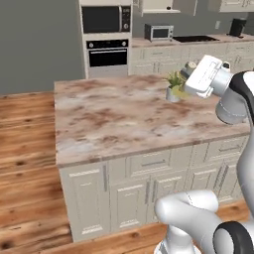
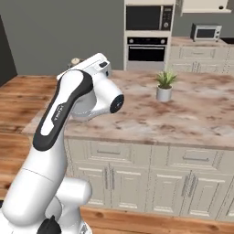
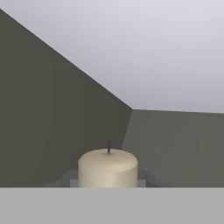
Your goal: Pick the candle and candle from the dining table and place them in the open cabinet. Close the cabinet after placing the objects.
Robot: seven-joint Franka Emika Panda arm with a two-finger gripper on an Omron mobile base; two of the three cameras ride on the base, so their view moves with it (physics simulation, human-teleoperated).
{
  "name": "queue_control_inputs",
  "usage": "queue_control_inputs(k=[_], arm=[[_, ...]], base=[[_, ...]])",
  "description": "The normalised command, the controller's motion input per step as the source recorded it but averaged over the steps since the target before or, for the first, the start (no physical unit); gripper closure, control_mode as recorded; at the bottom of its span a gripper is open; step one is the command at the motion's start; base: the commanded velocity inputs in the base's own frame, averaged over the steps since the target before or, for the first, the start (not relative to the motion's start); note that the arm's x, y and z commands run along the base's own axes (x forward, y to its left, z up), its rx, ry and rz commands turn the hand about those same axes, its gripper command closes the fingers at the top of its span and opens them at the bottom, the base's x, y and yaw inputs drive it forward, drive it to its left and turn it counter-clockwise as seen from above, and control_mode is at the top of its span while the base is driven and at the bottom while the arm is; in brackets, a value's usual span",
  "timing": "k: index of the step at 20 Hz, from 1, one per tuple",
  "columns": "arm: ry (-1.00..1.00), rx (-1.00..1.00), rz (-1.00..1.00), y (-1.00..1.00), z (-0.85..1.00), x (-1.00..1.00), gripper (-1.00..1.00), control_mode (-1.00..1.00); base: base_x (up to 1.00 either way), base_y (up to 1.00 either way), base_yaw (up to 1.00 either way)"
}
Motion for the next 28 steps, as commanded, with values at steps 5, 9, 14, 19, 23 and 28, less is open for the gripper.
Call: queue_control_inputs(k=[5,9,14,19,23,28], arm=[[0.0,0.0,0.0,0.0,0.0,0.0,1.0,1.0],[0.0,0.0,0.0,0.0,0.0,0.0,1.0,1.0],[0.0,0.0,0.0,0.0,0.0,0.0,1.0,1.0],[0.0,0.0,0.0,0.0,0.0,0.0,1.0,1.0],[0.0,0.0,0.0,0.0,0.0,0.0,1.0,1.0],[0.0,0.0,0.0,0.0,0.0,0.0,1.0,1.0]], base=[[-0.14,-1.0,-0.17],[0.55,-1.0,-0.13],[0.69,-1.0,-0.07],[0.58,-1.0,-0.07],[0.0,-1.0,-0.09],[0.05,-1.0,-0.09]])
